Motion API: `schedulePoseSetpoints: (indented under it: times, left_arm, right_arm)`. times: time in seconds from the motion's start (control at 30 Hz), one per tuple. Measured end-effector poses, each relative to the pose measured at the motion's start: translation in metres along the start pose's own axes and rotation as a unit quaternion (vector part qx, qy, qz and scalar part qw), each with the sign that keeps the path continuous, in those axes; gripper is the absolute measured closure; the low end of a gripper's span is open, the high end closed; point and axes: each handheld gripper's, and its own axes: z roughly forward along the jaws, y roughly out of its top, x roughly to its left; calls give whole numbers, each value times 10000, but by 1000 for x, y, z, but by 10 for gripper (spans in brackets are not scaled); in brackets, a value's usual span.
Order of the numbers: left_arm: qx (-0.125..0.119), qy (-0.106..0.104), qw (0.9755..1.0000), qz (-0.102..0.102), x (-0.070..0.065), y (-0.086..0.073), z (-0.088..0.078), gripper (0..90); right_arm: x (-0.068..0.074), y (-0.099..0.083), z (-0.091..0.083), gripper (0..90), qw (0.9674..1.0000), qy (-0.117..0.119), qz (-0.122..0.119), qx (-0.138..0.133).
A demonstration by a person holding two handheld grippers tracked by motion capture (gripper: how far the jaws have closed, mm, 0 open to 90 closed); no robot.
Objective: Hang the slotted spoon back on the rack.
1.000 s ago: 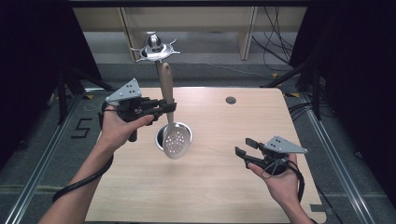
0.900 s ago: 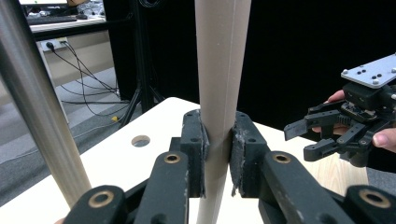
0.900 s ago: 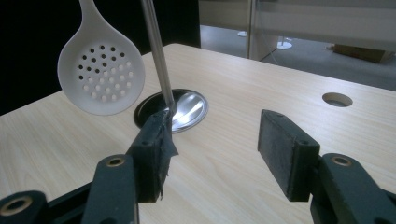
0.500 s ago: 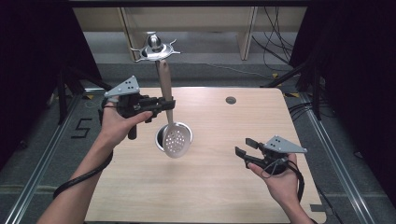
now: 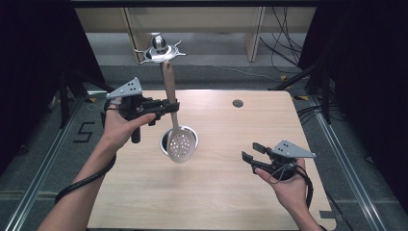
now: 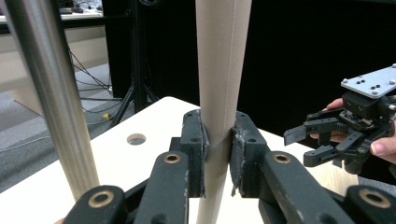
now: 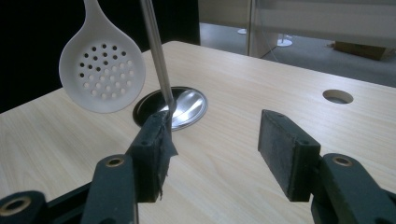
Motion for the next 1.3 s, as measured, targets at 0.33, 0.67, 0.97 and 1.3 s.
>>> schedulePoseSetpoints:
  times: [0.33, 0.67, 0.97, 1.3]
  left_arm:
    - [-127, -140, 9998, -100, 2, -3, -1, 768]
    - [-214, -127, 9995, -218, 6, -6, -2, 766]
    - [-330, -25, 9987, -381, 14, -10, -4, 754]
    - [-408, 150, 9977, -515, 18, -15, -5, 736]
  right_arm:
    - [-4, -1, 0, 451, 9998, -54, -191, 13]
    - [-3, -1, -1, 449, 9998, -72, -168, 102]
    - [-4, -3, 1, 449, 9998, -53, -176, 56]
    - [-4, -5, 1, 447, 10000, -47, -50, 51]
